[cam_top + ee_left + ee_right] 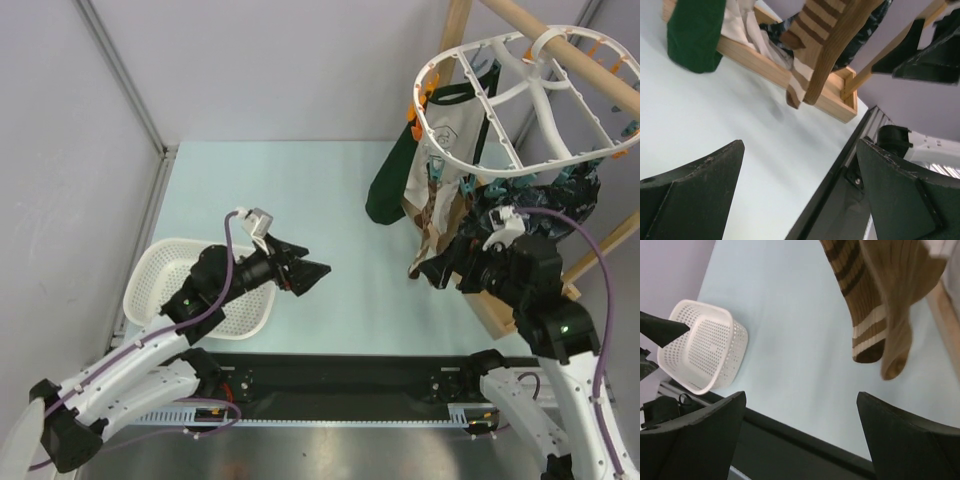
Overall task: Clip the socks to the hanger
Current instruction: Reset both arms
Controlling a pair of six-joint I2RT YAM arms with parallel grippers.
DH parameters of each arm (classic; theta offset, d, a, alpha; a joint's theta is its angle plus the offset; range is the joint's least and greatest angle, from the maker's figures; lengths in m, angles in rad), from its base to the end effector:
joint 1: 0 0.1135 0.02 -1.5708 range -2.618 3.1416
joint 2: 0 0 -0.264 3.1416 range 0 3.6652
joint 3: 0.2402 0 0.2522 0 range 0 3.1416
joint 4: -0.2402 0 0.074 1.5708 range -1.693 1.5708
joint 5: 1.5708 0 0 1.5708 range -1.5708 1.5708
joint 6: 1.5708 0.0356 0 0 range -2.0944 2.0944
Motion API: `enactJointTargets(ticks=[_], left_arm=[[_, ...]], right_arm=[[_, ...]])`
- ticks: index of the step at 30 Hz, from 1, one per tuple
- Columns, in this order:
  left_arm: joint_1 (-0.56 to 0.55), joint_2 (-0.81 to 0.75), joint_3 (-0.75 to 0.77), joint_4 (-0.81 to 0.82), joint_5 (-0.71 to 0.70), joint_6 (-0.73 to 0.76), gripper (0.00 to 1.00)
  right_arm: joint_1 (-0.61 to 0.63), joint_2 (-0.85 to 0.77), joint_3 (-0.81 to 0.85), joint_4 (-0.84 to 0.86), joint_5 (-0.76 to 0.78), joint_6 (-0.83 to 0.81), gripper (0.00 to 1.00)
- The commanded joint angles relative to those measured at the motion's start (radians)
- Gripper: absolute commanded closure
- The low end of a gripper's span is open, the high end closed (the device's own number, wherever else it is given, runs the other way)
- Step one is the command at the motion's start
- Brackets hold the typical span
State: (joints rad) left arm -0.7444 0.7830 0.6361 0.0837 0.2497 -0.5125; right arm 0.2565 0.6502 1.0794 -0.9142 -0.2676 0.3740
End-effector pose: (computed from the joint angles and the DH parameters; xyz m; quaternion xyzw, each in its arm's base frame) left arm 0.1354 -0.1367 0.3164 0.1684 0.7087 -0.4727 0.4960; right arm 0.0977 0.0354 0.3793 -0.0190 0.8511 0.2673 0.4514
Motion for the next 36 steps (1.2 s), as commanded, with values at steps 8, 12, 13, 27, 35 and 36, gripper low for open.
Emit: enactJointTargets(ticks=[8,12,13,27,35,36], left_arm=[[0.230,-0.206,-0.467,0.528,0.053,-0.293,0.01],[0.272,-0.237,-0.616,0.751,-0.001,-0.362,0.00],[0.286,-0.237,-0.694,0.878,-0.016,-0.409,0.00],[0.310,-0.341,-0.855,0.916,0.030,-0.494,0.00],[0.310,-0.235,-0.857,0.978,0.040,-0.501,0.01],[0.310,-0.229,-0.855,0.981,0.039,-0.500,0.00]], right_arm=[[0.013,-0.328,-0.775,1.024,0.059,0.288,0.00],[0.053,-0.244,-1.013,1.407,0.174,0.396,0.00],[0.078,-0.218,-1.077,1.501,0.201,0.404,0.00],[0.314,-0.326,-1.176,1.232,0.527,0.413,0.00],[0.325,-0.370,-1.170,1.117,0.591,0.470,0.00],[0.325,-0.365,-1.168,1.112,0.599,0.476,0.00]])
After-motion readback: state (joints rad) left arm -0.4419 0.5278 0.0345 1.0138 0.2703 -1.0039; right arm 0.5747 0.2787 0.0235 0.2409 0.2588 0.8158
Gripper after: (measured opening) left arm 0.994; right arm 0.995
